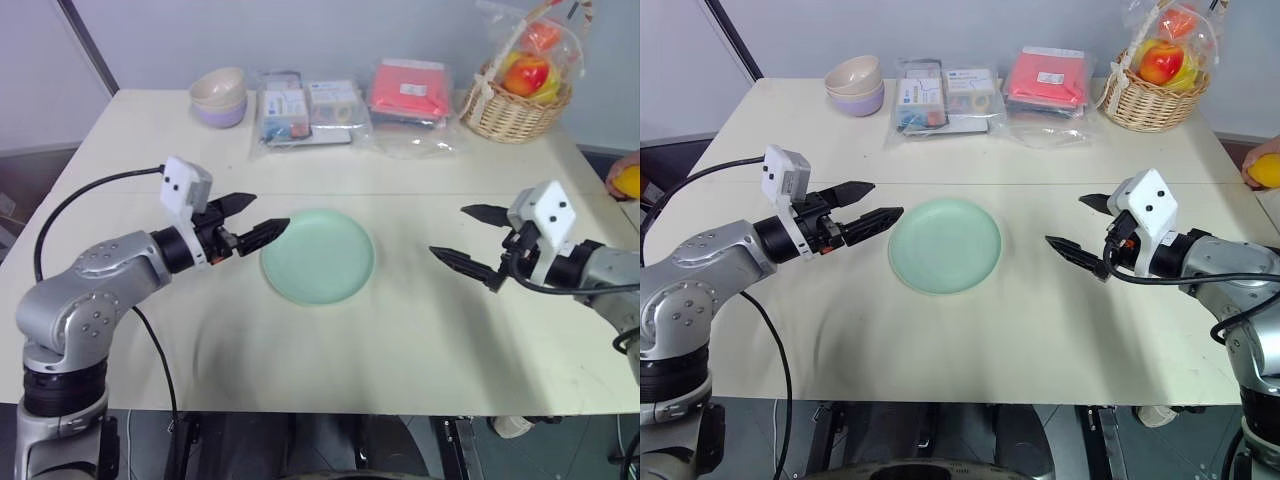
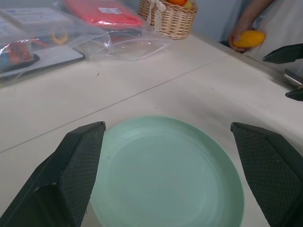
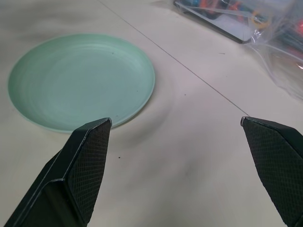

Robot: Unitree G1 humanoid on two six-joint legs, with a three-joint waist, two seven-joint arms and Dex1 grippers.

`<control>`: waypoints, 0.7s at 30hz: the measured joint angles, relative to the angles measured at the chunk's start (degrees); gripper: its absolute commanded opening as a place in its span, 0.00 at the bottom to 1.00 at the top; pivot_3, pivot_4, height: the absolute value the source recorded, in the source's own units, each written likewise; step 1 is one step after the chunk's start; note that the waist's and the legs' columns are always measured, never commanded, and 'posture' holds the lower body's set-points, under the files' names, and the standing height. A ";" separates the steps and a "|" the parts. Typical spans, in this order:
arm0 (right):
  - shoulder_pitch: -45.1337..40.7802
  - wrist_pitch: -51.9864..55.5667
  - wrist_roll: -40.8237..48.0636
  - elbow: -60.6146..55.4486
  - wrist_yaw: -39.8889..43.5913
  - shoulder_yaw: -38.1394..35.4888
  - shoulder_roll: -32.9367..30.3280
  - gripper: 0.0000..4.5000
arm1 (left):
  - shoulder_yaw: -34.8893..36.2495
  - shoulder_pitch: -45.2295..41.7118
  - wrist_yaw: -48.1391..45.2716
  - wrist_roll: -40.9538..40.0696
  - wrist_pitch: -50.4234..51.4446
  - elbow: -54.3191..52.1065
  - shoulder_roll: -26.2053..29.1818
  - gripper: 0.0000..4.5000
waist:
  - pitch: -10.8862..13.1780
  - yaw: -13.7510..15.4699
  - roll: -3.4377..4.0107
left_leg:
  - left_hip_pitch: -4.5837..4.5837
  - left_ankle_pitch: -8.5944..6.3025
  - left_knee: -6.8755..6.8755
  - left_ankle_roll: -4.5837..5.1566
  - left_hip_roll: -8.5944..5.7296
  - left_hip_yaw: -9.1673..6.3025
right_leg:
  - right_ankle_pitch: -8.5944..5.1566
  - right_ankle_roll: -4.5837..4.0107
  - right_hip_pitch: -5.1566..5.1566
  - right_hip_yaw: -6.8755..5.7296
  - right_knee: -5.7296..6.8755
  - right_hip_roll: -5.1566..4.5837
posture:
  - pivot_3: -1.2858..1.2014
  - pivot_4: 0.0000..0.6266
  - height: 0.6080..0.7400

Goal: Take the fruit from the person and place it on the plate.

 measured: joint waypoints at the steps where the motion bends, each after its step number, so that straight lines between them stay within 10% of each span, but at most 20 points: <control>1: 0.00 0.01 0.11 0.00 -0.03 0.00 0.00 1.00 | 0.00 0.00 -0.01 -0.01 0.00 0.00 0.00 0.98 | 0.00 0.00 0.00 | 0.00 0.00 0.00 0.00 0.00 0.00 | 0.00 0.00 0.00 0.00 0.00 0.00 | 0.52 0.24 1.00; 21: -2.58 1.49 2.02 -0.46 -3.65 0.00 1.05 1.00 | -0.03 -0.25 1.02 -0.43 0.00 0.13 -0.92 0.98 | 0.00 -0.10 0.00 | 0.00 0.00 0.00 -0.01 0.00 0.00 | 0.00 0.00 -0.01 0.00 0.00 0.00 | 0.52 0.24 1.00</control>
